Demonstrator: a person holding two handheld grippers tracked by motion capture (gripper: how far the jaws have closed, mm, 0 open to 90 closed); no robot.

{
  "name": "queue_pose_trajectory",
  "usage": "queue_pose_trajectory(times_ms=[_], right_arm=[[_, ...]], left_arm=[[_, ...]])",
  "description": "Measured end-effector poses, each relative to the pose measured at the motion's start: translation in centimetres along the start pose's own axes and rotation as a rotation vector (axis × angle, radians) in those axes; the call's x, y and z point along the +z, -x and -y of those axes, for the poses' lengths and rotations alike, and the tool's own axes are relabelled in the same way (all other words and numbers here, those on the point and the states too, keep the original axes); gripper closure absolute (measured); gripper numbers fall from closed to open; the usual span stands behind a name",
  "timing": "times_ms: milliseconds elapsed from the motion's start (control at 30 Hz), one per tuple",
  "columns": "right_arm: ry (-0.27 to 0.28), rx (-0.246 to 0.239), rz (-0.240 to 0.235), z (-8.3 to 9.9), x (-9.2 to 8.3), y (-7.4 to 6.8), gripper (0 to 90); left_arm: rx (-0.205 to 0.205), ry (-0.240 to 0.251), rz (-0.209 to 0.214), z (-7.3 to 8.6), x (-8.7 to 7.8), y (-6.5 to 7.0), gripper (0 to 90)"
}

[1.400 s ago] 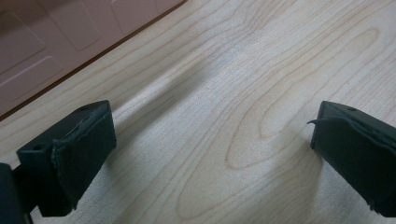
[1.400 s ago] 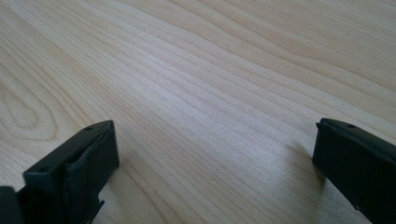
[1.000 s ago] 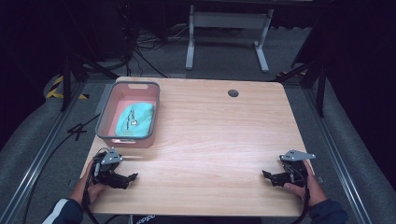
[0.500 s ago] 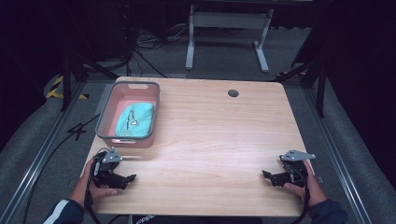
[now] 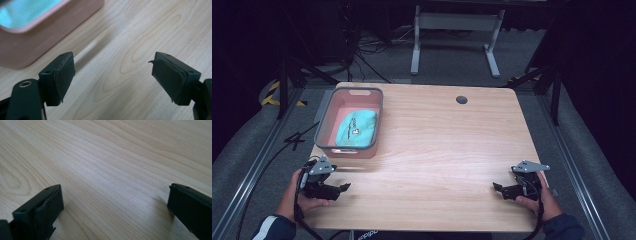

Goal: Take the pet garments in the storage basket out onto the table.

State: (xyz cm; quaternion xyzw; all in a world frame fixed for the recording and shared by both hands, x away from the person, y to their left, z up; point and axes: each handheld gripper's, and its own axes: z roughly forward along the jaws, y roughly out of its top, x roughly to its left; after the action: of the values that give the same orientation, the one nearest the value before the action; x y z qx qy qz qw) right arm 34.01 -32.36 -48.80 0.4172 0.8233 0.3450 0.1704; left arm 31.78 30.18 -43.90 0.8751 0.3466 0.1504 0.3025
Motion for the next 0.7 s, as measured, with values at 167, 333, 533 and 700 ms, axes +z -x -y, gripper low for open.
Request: queue_pose_trajectory(times_ms=[167, 333, 533, 700], right_arm=[[0.0, 0.0, 0.0, 0.0, 0.0, 0.0, 0.7], [0.0, 0.0, 0.0, 0.0, 0.0, 0.0, 0.7], [-0.001, 0.001, 0.0, 0.0, 0.0, 0.0, 0.7], [-0.001, 0.001, 0.0, 0.0, 0.0, 0.0, 0.7]], left_arm=[[0.021, 0.034, -0.012, -1.1, -2.0, 0.0, 18.5], [0.017, 0.067, -0.034, -2.5, -3.7, -0.7, 16.2], [0.055, 0.072, -0.059, -4.9, -4.7, -1.3, 16.3], [0.068, 0.066, -0.056, -6.5, -4.7, -1.8, 16.8]])
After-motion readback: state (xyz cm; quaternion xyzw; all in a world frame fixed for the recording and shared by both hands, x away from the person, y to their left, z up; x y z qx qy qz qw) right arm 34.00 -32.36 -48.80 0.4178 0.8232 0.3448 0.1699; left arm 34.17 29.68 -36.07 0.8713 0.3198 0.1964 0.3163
